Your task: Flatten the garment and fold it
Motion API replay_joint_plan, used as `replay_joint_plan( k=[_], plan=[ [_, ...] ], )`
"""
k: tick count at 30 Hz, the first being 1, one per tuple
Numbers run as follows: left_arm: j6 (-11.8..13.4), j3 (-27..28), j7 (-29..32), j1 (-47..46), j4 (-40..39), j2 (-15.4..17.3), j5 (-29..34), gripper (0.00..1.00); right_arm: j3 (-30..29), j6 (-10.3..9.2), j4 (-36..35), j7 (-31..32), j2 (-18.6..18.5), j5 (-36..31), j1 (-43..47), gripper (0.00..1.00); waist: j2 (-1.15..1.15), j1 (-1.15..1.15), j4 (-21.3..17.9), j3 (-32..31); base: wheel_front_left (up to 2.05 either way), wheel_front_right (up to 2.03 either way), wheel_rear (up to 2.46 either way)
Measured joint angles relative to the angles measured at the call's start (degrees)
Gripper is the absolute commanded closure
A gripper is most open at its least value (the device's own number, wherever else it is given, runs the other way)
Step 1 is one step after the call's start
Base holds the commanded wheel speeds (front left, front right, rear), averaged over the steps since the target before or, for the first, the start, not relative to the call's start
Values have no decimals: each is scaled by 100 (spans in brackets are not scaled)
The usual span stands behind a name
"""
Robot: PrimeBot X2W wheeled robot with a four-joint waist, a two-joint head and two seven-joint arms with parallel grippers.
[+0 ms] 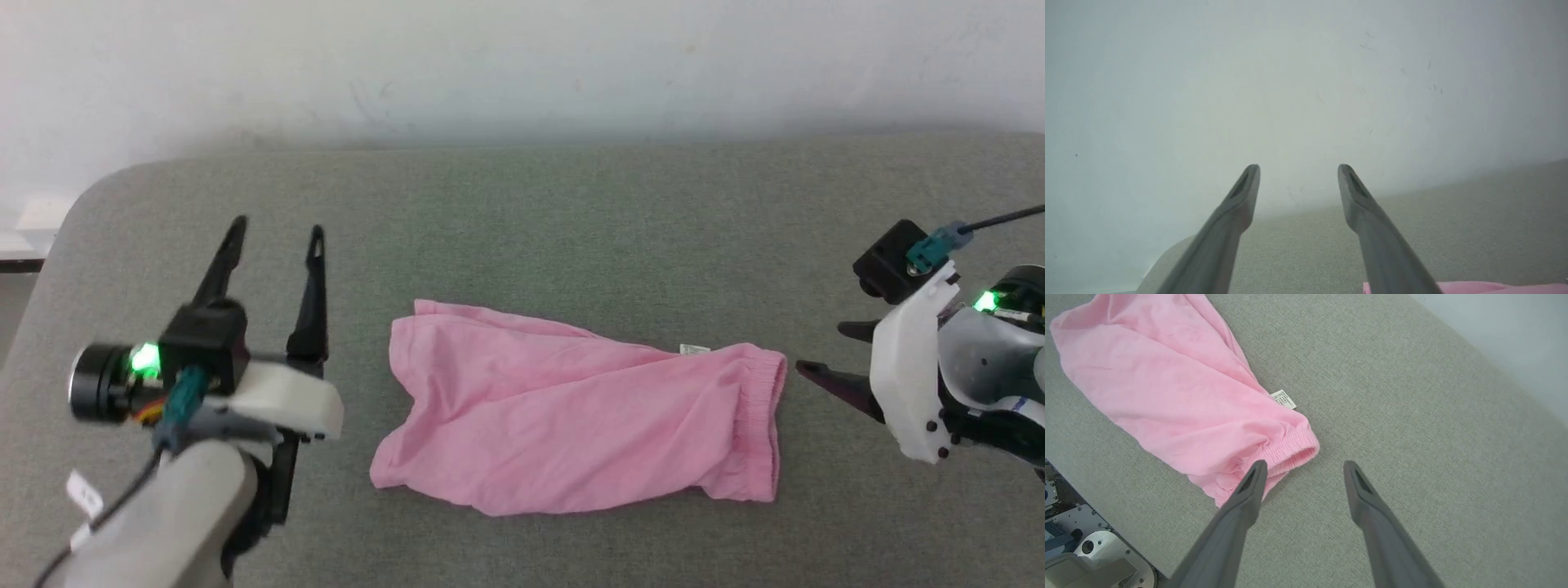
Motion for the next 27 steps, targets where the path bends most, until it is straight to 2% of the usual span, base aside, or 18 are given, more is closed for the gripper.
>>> replay_joint_plan(
  k=[4, 7, 10, 16, 20, 24, 25, 26, 27],
  plan=[
    [502, 865, 1, 975, -430, -435, 910, 0, -253, 0, 198, 661, 205, 11, 40, 0, 0, 1, 75, 82, 0, 0, 0],
    [593, 1418, 1, 1511, -569, -788, 1359, 0, -425, -2, 433, 953, 477, -1, 182, 0, 0, 0, 131, 157, 0, 0, 0],
    [564, 1960, 1, 1884, -649, -1115, 1689, 0, -631, -3, 723, 1038, 865, -2, 397, 0, -1, 1, 189, 234, 0, 0, 0],
    [-14, 2655, 1, 2288, -660, -1711, 2195, 0, -911, -7, 1344, 999, 1506, -266, 839, 0, -1, 1, 329, 408, 0, 0, 0],
    [-520, 3088, 1, 2325, -604, -2086, 2388, 0, -1088, -7, 1699, 757, 1760, -558, 955, 0, 0, 0, 417, 528, 0, 0, 0],
    [-1071, 3251, 1, 2426, -432, -2326, 2631, 0, -1069, -8, 1712, 613, 1826, -708, 977, 0, 0, 0, 471, 608, 0, 0, 0],
    [-1168, 3311, 1, 2450, -422, -2369, 2696, 0, -1044, -7, 1681, 536, 1822, -765, 978, 53, 0, 0, 465, 613, 0, 0, 0],
    [-1251, 3363, 1, 2473, -411, -2406, 2757, 0, -1028, -8, 1659, 453, 1826, -801, 985, 100, 0, 0, 453, 613, 0, 0, 0],
    [-1326, 3432, 1, 2495, -393, -2448, 2808, 0, -1005, -7, 1626, 383, 1826, -822, 994, 100, -1, 1, 439, 603, 0, 0, 0]
  ],
)
